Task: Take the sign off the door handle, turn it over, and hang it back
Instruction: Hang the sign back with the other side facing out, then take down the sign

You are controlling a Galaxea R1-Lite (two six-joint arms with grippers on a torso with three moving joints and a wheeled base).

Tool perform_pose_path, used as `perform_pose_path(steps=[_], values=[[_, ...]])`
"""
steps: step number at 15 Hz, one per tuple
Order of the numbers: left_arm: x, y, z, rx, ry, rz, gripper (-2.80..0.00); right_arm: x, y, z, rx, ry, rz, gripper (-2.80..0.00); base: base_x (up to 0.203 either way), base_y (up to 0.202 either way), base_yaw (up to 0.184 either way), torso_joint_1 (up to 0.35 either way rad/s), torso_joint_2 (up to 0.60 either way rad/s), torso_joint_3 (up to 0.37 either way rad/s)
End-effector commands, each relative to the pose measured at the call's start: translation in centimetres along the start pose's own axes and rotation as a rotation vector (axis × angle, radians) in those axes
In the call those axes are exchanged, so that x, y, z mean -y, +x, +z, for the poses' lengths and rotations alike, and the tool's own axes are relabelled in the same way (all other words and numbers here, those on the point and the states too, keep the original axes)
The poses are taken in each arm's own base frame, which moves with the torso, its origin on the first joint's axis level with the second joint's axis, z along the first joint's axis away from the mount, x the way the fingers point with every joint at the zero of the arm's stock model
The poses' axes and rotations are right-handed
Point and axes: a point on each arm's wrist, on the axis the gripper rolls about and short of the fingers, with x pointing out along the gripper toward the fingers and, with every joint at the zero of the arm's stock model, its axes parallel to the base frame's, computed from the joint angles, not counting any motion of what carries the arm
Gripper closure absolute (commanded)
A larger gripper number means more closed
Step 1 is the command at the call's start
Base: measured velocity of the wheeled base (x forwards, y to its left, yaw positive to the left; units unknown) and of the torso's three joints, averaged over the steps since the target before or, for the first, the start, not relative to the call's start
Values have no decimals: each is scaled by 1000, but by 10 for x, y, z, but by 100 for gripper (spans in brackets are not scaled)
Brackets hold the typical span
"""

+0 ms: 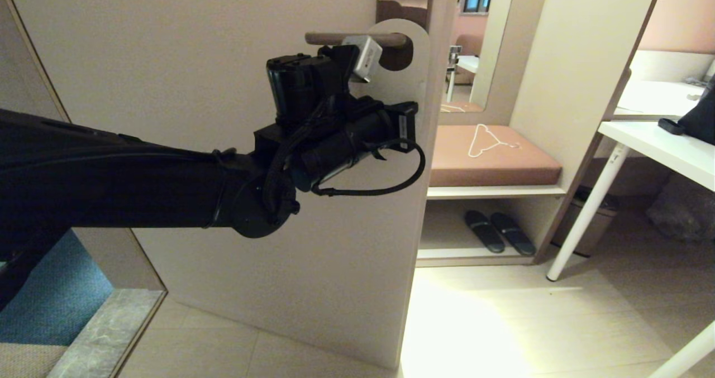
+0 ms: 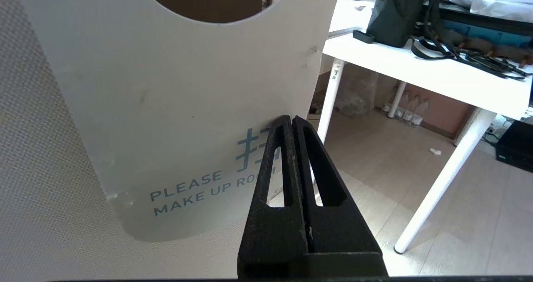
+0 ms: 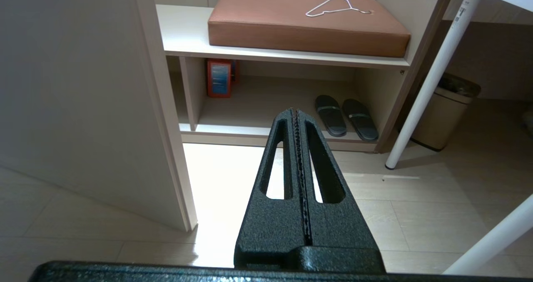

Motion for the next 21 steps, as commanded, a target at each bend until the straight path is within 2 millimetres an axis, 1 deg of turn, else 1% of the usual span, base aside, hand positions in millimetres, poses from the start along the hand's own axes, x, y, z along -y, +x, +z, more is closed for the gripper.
perform_pose_path(steps=[1, 3, 4, 7, 10, 13, 16, 17, 19, 21], values=[[1, 0, 0, 2, -1, -2, 0, 0, 0, 0, -1, 0, 2, 0, 0, 0, 0, 0, 0, 0], [3, -4, 2, 2, -1, -1, 0, 0, 0, 0, -1, 0, 1, 0, 0, 0, 0, 0, 0, 0], [5, -9, 0, -14, -3, 3, 0, 0, 0, 0, -1, 0, 1, 0, 0, 0, 0, 0, 0, 0], [9, -36, 1, -56, -2, 7, 0, 0, 0, 0, -1, 0, 1, 0, 0, 0, 0, 0, 0, 0], [6, -65, 3, -85, 6, 39, 0, 0, 0, 0, -1, 0, 1, 0, 0, 0, 0, 0, 0, 0], [-6, -104, 7, -107, 11, 108, 0, 0, 0, 0, -1, 0, 1, 0, 0, 0, 0, 0, 0, 0], [-23, -148, 13, -101, 24, 207, 0, 0, 0, 0, -1, 0, 1, 0, 0, 0, 0, 0, 0, 0], [-30, -161, 12, -87, 36, 256, 0, 0, 0, 0, -1, 0, 1, 0, 0, 0, 0, 0, 0, 0], [-37, -183, 8, -51, 55, 331, 0, 0, 0, 0, -1, 0, 1, 0, 0, 0, 0, 0, 0, 0], [-39, -209, 9, -17, 66, 392, 0, 0, 0, 0, -1, 0, 1, 0, 0, 0, 0, 0, 0, 0]])
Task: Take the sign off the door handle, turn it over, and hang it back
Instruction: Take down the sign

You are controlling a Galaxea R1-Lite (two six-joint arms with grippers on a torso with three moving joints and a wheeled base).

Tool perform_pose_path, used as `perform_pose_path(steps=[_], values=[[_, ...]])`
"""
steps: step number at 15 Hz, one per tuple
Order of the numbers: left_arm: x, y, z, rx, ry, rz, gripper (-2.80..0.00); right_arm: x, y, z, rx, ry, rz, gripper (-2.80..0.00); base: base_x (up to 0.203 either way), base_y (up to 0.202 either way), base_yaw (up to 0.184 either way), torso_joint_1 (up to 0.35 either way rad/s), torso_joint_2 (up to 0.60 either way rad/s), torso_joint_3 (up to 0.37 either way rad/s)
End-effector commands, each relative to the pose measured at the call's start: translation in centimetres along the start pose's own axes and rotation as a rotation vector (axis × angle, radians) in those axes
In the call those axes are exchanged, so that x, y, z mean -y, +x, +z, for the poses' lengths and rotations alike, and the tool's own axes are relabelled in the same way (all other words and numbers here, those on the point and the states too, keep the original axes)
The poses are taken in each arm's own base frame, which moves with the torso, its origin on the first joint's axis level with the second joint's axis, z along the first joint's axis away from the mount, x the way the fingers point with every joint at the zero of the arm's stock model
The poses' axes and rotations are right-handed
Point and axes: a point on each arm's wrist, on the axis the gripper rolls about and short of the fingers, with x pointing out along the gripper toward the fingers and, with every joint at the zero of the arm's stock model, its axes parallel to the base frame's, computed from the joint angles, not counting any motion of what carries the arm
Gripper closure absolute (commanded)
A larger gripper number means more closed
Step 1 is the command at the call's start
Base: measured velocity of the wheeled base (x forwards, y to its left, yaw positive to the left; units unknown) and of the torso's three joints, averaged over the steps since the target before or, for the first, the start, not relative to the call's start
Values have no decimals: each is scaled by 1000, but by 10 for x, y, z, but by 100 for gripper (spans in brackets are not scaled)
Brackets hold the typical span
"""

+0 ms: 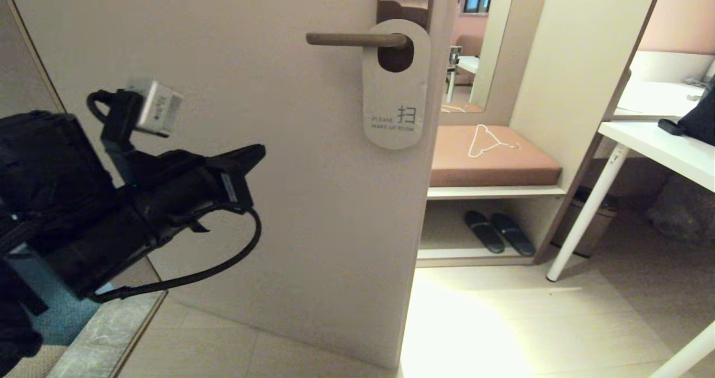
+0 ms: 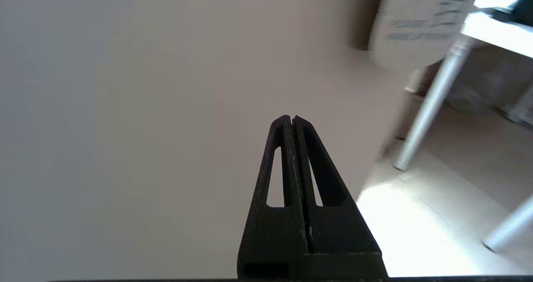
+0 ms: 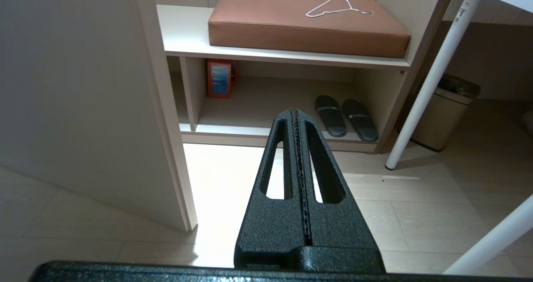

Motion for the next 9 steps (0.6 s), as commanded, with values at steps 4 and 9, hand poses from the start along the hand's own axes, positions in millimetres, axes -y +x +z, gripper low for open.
perform_pose_path(steps=[4, 9], values=[[-21, -60, 2, 60, 15, 112, 0, 0, 0, 0, -1, 0, 0, 0, 0, 0, 0, 0, 0, 0], [-19, -115, -8, 89, 29, 119, 0, 0, 0, 0, -1, 0, 0, 0, 0, 0, 0, 0, 0, 0]])
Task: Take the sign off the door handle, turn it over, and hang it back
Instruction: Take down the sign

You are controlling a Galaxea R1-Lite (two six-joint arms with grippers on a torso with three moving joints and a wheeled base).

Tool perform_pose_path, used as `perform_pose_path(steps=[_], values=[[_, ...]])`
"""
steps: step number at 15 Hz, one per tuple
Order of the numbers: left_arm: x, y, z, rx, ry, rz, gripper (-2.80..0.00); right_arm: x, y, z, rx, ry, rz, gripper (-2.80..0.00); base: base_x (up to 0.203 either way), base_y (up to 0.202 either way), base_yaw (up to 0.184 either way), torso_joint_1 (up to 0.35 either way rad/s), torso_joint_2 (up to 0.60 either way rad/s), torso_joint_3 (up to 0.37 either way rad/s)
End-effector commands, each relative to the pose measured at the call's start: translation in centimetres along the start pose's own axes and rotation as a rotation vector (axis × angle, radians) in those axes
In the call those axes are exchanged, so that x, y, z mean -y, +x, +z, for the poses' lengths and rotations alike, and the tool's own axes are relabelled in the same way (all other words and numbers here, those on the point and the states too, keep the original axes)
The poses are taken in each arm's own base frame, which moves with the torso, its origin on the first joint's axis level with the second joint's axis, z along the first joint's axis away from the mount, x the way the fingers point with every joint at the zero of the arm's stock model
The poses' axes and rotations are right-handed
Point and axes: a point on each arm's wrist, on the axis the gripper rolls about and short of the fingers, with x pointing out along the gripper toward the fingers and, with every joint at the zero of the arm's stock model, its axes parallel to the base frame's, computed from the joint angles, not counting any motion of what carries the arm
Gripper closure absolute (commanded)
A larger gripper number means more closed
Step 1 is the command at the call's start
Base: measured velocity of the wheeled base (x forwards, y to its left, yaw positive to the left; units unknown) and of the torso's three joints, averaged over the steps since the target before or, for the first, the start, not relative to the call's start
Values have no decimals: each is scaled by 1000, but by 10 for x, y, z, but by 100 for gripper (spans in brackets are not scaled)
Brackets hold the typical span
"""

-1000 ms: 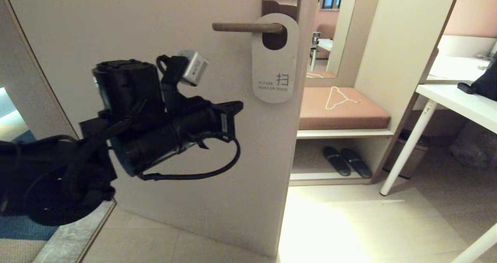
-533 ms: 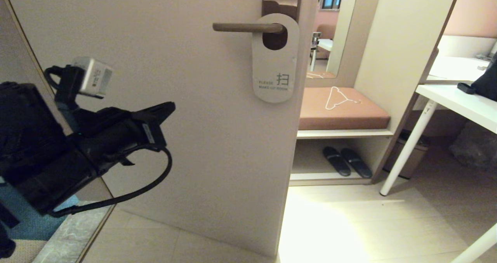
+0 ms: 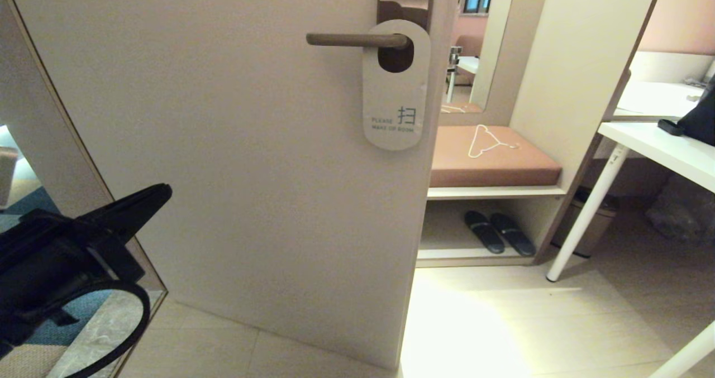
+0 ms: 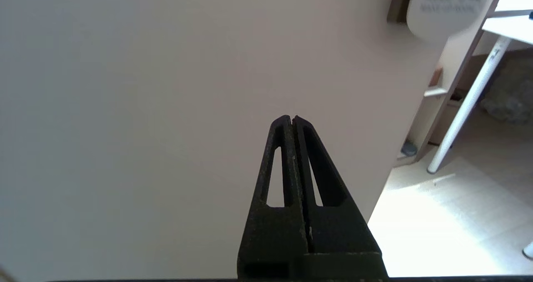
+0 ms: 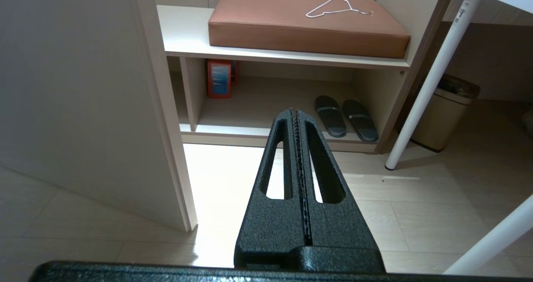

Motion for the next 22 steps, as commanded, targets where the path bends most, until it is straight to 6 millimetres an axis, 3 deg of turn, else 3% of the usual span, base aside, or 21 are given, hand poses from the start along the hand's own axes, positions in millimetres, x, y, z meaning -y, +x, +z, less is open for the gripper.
perform_pose_path(steps=[1, 6, 10, 15, 22], values=[[-2, -26, 5, 55, -4, 6, 0, 0, 0, 0, -1, 0, 1, 0, 0, 0, 0, 0, 0, 0], [-12, -74, -5, 70, 7, 115, 0, 0, 0, 0, -1, 0, 1, 0, 0, 0, 0, 0, 0, 0], [-15, -109, -37, 83, 26, 184, 0, 0, 0, 0, -1, 0, 1, 0, 0, 0, 0, 0, 0, 0], [-12, -132, -63, 102, 42, 266, 0, 0, 0, 0, -1, 0, 1, 0, 0, 0, 0, 0, 0, 0], [-9, -150, -94, -53, 73, 354, 0, 0, 0, 0, -1, 0, 1, 0, 0, 0, 0, 0, 0, 0]])
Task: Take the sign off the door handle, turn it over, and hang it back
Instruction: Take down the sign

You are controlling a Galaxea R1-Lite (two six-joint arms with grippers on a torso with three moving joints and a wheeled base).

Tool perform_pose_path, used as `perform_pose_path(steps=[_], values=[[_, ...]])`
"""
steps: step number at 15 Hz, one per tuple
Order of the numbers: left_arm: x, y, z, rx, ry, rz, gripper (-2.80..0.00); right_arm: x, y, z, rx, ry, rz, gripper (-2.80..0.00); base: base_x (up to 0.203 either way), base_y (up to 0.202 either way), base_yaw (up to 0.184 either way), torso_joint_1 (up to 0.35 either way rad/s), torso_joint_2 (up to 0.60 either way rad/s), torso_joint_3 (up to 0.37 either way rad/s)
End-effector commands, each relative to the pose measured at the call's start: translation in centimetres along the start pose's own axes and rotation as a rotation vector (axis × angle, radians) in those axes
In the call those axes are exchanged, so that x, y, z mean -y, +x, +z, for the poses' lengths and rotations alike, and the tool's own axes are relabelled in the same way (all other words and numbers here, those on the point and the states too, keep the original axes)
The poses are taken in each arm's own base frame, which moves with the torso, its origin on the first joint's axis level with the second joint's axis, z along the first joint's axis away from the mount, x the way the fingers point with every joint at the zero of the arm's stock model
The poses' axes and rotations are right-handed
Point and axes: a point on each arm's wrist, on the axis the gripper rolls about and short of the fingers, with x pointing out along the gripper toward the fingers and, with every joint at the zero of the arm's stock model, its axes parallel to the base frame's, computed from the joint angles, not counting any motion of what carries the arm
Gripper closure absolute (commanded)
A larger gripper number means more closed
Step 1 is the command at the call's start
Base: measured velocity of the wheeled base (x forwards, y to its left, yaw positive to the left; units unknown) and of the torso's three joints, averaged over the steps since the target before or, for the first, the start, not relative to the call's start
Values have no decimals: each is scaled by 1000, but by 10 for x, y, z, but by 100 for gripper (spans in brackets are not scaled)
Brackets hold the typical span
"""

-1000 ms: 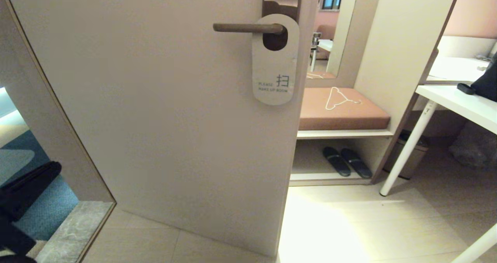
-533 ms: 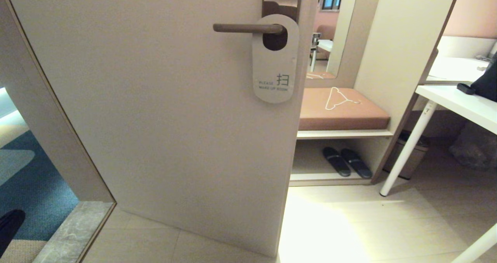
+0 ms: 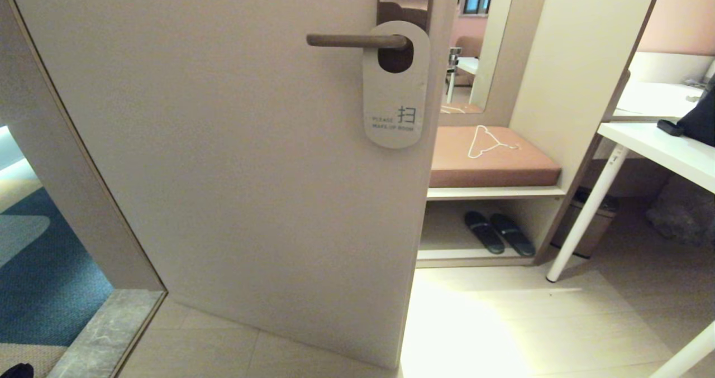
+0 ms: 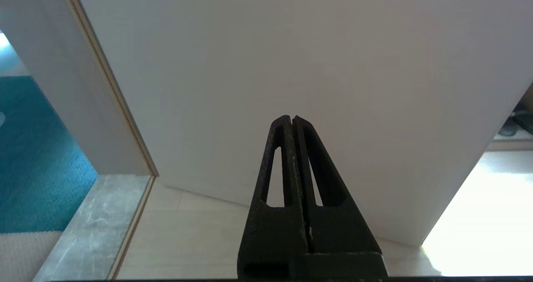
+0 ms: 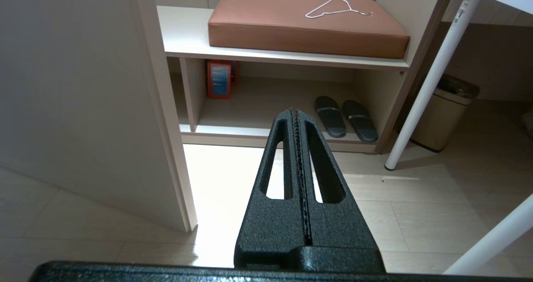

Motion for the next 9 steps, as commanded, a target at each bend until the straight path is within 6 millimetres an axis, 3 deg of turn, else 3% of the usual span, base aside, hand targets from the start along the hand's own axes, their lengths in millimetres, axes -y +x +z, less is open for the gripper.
perform_pose_path(steps=[1, 6, 9], values=[[0, -6, -2, 35, 5, -8, 0, 0, 0, 0, -1, 0, 1, 0, 0, 0, 0, 0, 0, 0], [0, -24, -22, 72, 57, -34, 0, 0, 0, 0, -1, 0, 1, 0, 0, 0, 0, 0, 0, 0], [0, -26, -33, -4, 66, -42, 0, 0, 0, 0, -1, 0, 1, 0, 0, 0, 0, 0, 0, 0]])
